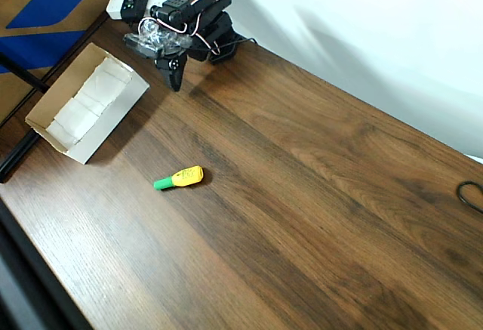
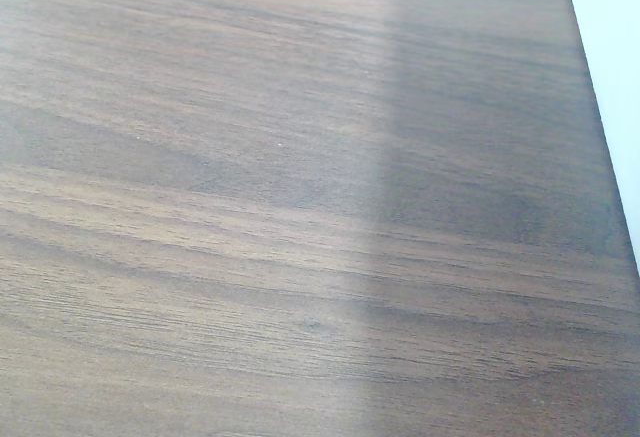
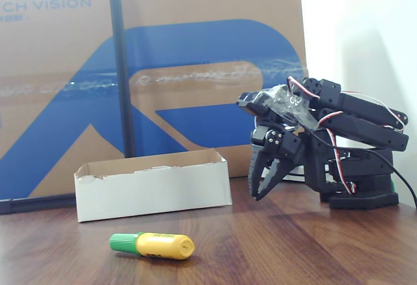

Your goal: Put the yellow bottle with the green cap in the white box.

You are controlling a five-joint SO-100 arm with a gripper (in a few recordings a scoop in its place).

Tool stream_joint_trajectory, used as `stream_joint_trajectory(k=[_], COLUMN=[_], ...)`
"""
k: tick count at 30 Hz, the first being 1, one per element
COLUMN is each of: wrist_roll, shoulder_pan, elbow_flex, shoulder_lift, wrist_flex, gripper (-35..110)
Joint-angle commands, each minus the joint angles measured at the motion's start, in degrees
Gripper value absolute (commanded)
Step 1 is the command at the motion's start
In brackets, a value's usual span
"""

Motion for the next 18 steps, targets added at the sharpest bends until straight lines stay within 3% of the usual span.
stream_joint_trajectory(k=[1,18], wrist_roll=[3.8,5.3], shoulder_pan=[1.8,2.6], elbow_flex=[0.4,-0.6], shoulder_lift=[2.4,2.5], wrist_flex=[1.3,1.4], gripper=[0,0])
